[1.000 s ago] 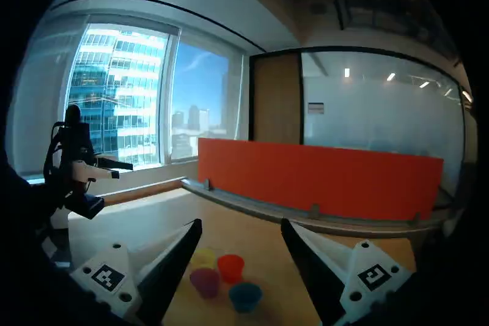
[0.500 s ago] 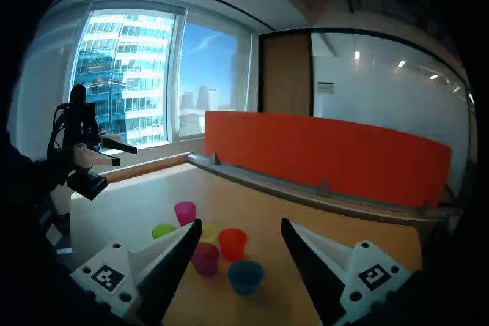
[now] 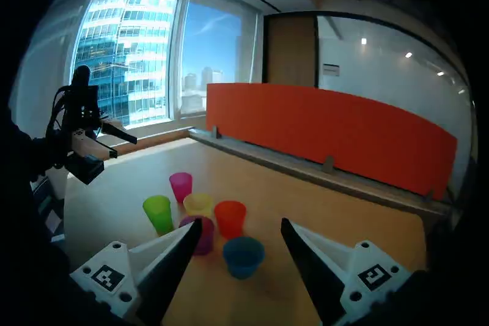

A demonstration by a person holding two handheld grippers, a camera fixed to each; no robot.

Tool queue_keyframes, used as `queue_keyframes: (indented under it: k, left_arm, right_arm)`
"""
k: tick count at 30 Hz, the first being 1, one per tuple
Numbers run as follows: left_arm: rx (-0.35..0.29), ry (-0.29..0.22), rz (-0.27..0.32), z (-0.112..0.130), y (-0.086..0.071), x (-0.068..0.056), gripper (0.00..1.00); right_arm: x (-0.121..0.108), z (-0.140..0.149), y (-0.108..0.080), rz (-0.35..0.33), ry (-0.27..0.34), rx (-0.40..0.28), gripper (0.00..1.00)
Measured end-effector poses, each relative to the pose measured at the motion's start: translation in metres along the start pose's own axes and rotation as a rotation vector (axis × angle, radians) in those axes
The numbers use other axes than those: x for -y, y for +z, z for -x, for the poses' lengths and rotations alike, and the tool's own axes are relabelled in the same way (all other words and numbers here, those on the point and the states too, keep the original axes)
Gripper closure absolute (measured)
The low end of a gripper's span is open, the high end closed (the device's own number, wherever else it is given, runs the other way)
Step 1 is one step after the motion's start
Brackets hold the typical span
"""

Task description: Pour water

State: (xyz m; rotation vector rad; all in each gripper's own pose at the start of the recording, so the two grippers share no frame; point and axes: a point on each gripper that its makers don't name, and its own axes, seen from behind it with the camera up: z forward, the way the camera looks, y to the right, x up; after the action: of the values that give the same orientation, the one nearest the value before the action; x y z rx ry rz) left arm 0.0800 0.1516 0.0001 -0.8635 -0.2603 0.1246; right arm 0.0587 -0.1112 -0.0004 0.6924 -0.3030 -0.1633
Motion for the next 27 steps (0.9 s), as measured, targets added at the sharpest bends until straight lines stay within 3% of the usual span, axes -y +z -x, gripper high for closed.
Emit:
queue_keyframes:
  k: [13,27]
  left_arm:
    - [0.127,-0.002,0.031,0.057,0.020,-0.004,0.00]
    - [0.242,0.013,0.052,0.104,0.033,-0.004,0.00]
  right_arm:
    - [0.000,0.047,0.026,-0.021,0.004,0.090,0.00]
    - [-0.006,0.088,0.047,-0.021,-0.005,0.160,0.00]
